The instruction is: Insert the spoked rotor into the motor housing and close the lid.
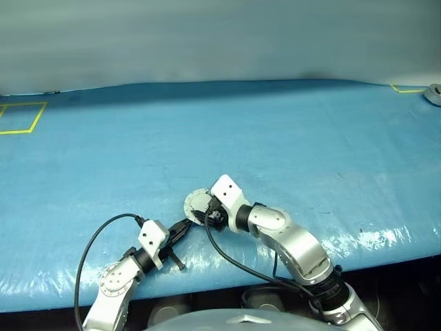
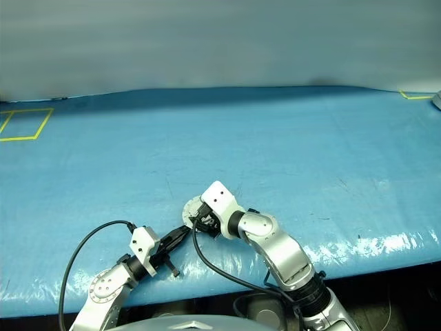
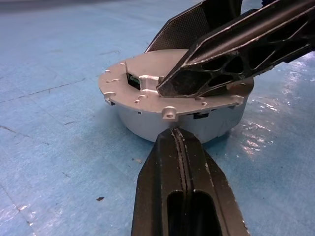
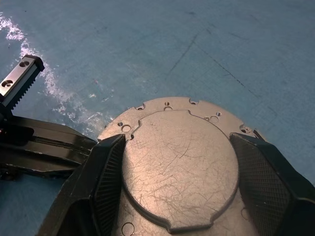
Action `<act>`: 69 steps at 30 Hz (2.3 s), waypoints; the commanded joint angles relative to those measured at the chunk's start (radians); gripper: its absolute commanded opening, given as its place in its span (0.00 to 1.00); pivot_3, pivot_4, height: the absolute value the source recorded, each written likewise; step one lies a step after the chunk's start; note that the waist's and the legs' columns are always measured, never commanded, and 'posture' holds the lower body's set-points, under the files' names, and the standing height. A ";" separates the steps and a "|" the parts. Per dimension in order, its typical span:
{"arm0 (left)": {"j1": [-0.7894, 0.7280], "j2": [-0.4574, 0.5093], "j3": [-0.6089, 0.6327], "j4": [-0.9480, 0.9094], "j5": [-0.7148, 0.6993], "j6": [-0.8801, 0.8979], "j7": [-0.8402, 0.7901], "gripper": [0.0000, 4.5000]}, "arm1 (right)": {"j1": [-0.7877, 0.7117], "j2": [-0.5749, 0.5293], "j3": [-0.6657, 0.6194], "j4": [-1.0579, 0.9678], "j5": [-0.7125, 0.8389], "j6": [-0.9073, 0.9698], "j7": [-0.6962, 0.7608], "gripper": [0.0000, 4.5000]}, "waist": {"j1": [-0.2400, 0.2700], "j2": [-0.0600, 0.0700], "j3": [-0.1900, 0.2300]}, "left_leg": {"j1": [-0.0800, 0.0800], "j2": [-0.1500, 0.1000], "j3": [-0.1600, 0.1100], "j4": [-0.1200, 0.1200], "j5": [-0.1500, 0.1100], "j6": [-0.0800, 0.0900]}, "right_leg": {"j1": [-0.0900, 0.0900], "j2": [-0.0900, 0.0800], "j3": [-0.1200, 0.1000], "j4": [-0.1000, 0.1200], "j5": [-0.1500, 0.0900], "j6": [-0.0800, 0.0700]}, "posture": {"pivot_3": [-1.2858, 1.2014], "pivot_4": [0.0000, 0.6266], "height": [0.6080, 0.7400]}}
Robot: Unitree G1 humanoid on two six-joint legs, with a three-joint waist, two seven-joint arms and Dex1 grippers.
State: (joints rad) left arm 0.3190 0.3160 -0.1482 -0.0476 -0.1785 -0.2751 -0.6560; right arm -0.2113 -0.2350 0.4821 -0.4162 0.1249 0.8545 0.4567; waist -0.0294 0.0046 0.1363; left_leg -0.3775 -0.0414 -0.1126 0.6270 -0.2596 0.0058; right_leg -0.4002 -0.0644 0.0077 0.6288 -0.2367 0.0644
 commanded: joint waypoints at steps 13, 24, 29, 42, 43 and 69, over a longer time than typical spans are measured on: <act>-0.023 -0.009 -0.008 -0.010 -0.007 -0.018 -0.005 0.00 | -0.216 -0.139 0.037 0.036 0.014 0.116 0.134 0.67 | 0.009 0.001 0.004 | 0.000 -0.001 0.000 0.002 0.000 0.000 | 0.001 0.000 0.000 0.000 0.004 -0.004 | 0.52 0.24 1.00; -0.021 -0.019 -0.006 -0.003 -0.005 -0.027 -0.001 0.00 | -0.288 -0.172 0.037 0.069 0.068 0.127 0.218 0.67 | 0.010 0.001 0.004 | -0.001 -0.001 0.000 0.002 0.000 0.000 | 0.003 0.000 0.000 0.000 0.004 -0.004 | 0.52 0.24 1.00; -0.024 -0.022 -0.007 0.003 -0.005 -0.034 -0.005 0.00 | -0.273 -0.145 0.011 0.125 0.119 0.063 0.274 0.67 | 0.007 0.001 0.004 | -0.001 -0.001 0.000 0.002 0.000 0.000 | 0.004 0.000 0.001 0.001 0.004 -0.004 | 0.52 0.24 1.00; -0.012 -0.022 -0.007 -0.006 -0.005 -0.030 0.003 0.00 | -0.243 0.031 -0.092 0.191 0.122 0.049 0.121 0.67 | 0.003 0.001 0.004 | -0.001 0.000 0.002 0.003 0.001 -0.001 | 0.002 0.001 0.003 0.006 0.004 -0.004 | 0.52 0.24 1.00; -0.012 -0.022 -0.007 -0.007 -0.005 -0.029 0.002 0.00 | -0.246 0.036 -0.096 0.195 0.118 0.051 0.108 0.67 | 0.003 0.001 0.004 | -0.001 -0.001 0.002 0.003 0.001 -0.001 | 0.002 0.001 0.003 0.007 0.004 -0.004 | 0.52 0.24 1.00; -0.011 -0.025 -0.016 -0.010 -0.006 -0.024 0.003 0.00 | -0.258 -0.057 0.028 0.177 0.003 -0.106 0.099 0.67 | 0.003 0.001 0.004 | -0.001 -0.001 0.001 0.008 0.003 -0.003 | 0.001 0.002 0.003 0.015 0.003 -0.006 | 0.52 0.24 1.00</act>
State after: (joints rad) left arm 0.3069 0.2945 -0.1598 -0.0421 -0.1779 -0.2907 -0.6538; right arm -0.4533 -0.2862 0.5054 -0.2054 0.1351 0.7812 0.5306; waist -0.0267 0.0058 0.1406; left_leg -0.3786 -0.0422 -0.1114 0.6347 -0.2568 0.0033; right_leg -0.3992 -0.0621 0.0112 0.6434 -0.2337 0.0587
